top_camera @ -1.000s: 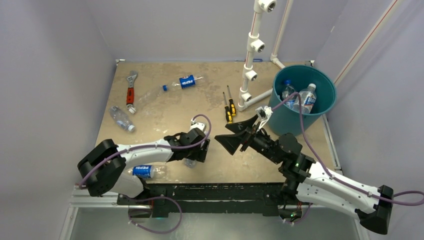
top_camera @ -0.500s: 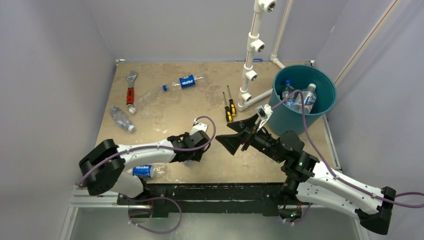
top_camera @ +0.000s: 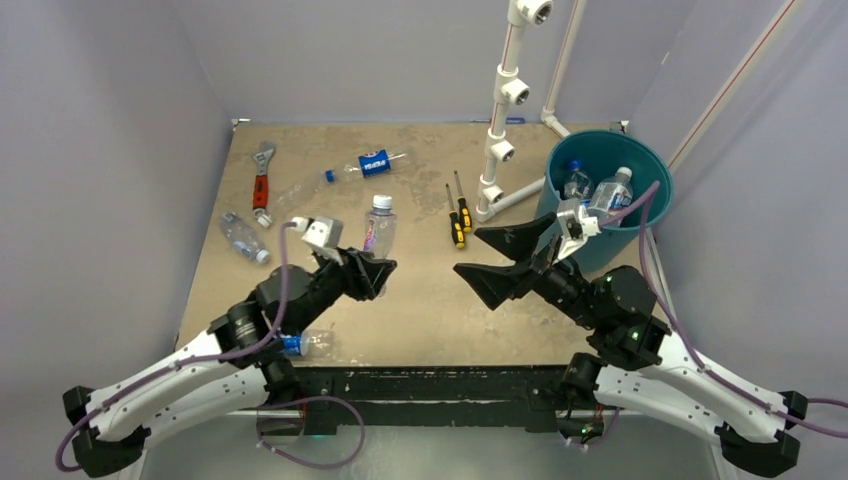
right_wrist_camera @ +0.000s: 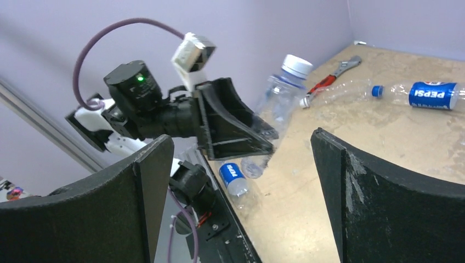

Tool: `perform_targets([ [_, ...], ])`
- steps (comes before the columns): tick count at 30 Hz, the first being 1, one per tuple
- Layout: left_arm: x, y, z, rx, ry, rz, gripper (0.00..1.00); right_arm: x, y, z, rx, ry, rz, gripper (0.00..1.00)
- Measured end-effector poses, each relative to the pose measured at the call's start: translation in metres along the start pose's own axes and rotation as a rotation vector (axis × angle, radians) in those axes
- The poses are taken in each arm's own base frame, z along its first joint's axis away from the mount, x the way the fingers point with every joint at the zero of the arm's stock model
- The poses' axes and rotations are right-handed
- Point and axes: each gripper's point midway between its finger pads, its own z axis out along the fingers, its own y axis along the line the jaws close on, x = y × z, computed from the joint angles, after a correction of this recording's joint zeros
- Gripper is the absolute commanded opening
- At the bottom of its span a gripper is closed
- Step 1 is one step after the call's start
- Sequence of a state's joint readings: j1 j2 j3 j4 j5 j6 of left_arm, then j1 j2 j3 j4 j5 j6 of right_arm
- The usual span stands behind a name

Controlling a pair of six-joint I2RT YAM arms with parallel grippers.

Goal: Put the plastic bottles in the bin
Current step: Pick up the plastic bottle at the center of the board, then place the plastic bottle in the trash bin.

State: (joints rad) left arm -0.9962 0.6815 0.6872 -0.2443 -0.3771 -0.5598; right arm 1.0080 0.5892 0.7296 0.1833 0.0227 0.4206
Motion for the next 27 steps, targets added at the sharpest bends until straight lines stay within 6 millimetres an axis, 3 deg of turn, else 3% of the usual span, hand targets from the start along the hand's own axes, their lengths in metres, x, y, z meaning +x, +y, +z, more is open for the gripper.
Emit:
perform_targets([
  [6, -0.040, -0.039, -0.031, 0.278, -0.194, 0.020, 0.31, -0.001, 0.001, 0.003, -0.009, -0.008, -0.006, 0.95],
  [10, -0.051, -0.066, -0.040, 0.430, -0.242, 0.089, 0.31, 0.003, 0.000, 0.009, -0.007, -0.001, -0.007, 0.95],
  [20, -0.031, -0.114, -0.043, 0.708, -0.187, 0.238, 0.31, -0.008, -0.001, 0.013, -0.005, -0.052, -0.040, 0.94],
  [27, -0.043, -0.134, -0.060, 0.838, -0.260, 0.257, 0.28, -0.004, -0.005, 0.017, 0.011, -0.042, -0.062, 0.93],
])
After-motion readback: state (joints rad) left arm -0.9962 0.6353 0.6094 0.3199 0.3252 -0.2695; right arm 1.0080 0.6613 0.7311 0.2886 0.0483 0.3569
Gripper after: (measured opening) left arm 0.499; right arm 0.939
